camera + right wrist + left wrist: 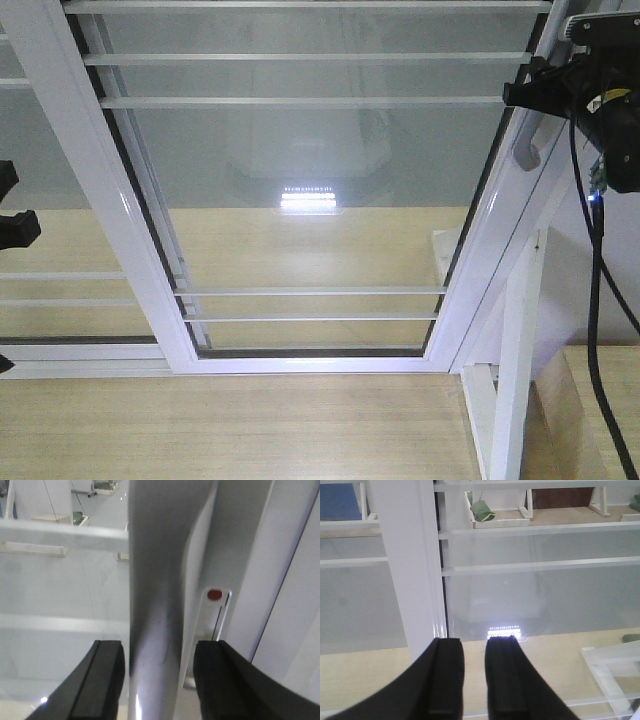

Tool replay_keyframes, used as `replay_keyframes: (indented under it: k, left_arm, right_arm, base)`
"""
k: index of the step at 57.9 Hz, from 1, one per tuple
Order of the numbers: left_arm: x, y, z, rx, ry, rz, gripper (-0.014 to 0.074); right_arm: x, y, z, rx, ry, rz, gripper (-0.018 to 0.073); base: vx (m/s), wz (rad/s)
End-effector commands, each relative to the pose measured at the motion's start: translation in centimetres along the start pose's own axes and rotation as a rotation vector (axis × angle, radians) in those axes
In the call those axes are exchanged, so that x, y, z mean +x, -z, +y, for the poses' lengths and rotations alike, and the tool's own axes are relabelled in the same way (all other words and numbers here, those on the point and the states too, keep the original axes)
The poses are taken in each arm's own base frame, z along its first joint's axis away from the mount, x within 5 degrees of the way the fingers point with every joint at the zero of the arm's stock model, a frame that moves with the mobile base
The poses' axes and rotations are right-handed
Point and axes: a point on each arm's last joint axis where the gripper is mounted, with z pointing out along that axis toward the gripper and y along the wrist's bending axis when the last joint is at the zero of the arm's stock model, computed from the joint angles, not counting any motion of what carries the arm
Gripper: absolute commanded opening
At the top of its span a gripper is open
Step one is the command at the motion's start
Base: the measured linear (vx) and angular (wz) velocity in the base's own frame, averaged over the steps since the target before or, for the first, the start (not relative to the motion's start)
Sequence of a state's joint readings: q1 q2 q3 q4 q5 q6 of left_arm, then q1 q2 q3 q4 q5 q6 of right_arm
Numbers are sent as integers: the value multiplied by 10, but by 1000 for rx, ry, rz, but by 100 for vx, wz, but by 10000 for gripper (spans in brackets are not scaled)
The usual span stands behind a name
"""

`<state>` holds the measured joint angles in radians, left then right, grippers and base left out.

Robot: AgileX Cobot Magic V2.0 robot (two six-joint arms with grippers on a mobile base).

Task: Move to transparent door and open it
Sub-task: 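Close the right gripper around the grey vertical door handle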

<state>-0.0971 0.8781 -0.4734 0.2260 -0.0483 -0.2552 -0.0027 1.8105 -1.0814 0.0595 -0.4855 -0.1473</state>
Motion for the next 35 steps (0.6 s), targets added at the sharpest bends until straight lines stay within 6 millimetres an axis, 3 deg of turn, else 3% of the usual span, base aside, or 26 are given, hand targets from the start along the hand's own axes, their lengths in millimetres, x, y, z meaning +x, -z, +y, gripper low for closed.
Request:
replay_keyframes:
  k: [1,12,35]
  left_arm:
    - [-19,2,-3,22,15,-110,290]
    - [-19,2,-3,22,15,-110,290]
    - [-19,2,-3,22,15,-110,290]
  right_arm:
    - [-46,5,-7,26,4,-179,403]
    - [-54,3,-7,22,23,-175,381]
    - [-49,-1,-6,22,9,-184,358]
  base:
    - [0,0]
    - [0,0]
    - [0,0]
